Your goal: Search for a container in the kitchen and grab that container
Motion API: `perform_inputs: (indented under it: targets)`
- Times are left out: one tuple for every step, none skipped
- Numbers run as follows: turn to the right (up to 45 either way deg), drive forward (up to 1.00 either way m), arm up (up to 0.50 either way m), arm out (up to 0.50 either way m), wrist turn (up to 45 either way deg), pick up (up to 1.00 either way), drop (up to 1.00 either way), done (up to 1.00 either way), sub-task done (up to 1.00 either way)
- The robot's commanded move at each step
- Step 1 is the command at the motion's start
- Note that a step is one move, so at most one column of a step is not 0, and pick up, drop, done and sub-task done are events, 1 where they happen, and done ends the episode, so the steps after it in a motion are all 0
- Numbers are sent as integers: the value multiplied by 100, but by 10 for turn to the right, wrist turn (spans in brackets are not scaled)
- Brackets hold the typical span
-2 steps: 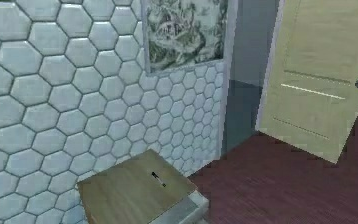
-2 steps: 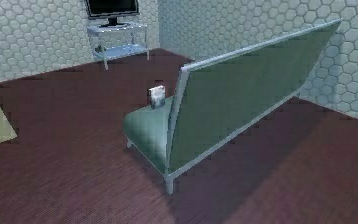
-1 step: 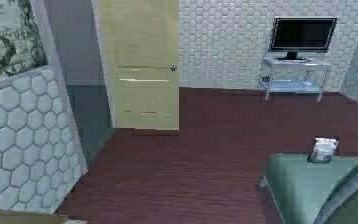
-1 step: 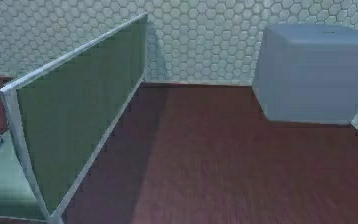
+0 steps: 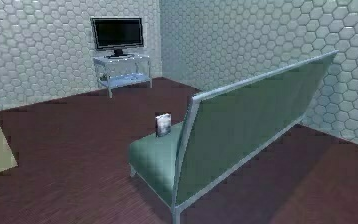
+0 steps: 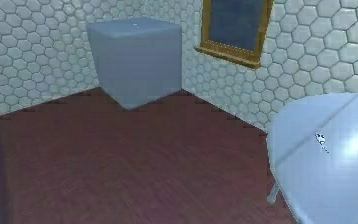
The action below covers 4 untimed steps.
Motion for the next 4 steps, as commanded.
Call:
perform_inputs:
  targets:
    - [450, 0, 0, 0, 0, 0, 0, 0, 0]
    - [30, 0, 0, 0, 0, 0, 0, 0, 0]
    - [0, 5, 0, 0, 0, 0, 0, 0, 0]
    - [-450, 0, 0, 0, 0, 0, 0, 0, 0]
